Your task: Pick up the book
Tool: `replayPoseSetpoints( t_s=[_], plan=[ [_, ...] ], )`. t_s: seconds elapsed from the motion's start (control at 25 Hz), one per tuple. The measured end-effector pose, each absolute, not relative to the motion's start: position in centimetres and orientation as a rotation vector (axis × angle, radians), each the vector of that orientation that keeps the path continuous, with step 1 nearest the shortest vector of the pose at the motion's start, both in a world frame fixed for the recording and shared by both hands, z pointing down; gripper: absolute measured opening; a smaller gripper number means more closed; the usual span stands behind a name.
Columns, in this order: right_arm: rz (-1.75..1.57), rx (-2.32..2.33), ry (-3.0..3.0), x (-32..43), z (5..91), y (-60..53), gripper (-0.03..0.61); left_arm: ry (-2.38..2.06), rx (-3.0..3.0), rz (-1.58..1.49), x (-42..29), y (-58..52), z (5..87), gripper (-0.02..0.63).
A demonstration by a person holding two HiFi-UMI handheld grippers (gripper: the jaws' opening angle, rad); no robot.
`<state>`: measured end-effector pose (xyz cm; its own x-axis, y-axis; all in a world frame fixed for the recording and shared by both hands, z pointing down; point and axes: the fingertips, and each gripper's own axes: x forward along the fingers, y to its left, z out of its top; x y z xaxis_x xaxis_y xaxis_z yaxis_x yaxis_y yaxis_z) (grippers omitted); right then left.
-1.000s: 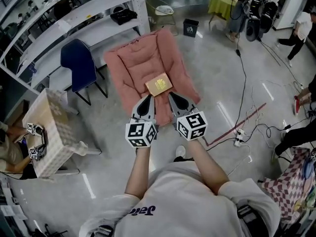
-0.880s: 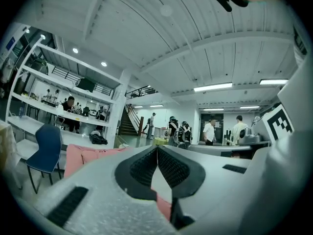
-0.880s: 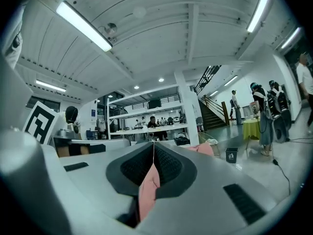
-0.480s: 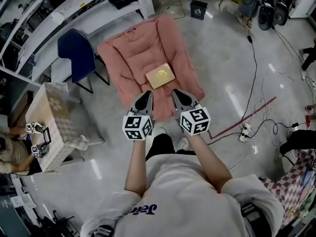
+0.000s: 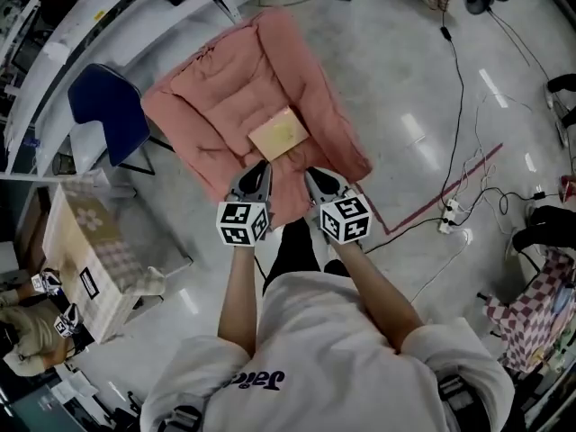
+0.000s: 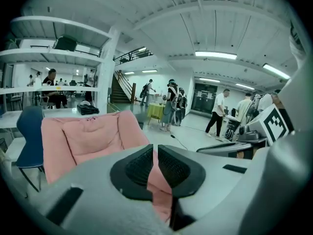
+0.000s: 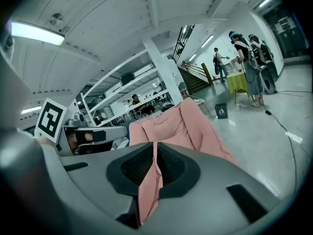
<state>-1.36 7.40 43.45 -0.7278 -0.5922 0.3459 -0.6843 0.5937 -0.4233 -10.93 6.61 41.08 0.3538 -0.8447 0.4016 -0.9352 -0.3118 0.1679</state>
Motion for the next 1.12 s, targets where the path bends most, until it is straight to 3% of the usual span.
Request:
replayPoseSetpoints(
  t_s=[0.32, 0.64, 0.8, 1.12],
  plan=[
    [0.983, 1.168, -2.469, -4.0, 52.0, 0.0, 0.015, -1.431, 2.123, 0.406, -15.0, -2.4, 50.5, 0.024],
    [1.31, 1.273, -2.273, -6.2, 65.5, -5.4, 0.018, -1.196, 2.149, 0.659, -18.5, -10.5, 62.3, 0.108],
    [1.43, 1.193, -2.204, -7.1, 73.5, -6.2, 0.141, -1.04, 2.172, 0.774, -18.8, -13.3, 68.8, 0.142],
    [1.795, 1.18, -2.031, -8.8, 86.6, -6.8, 0.256, -0.776, 2.178, 1.0, -19.0, -16.1, 80.0, 0.244]
  ],
)
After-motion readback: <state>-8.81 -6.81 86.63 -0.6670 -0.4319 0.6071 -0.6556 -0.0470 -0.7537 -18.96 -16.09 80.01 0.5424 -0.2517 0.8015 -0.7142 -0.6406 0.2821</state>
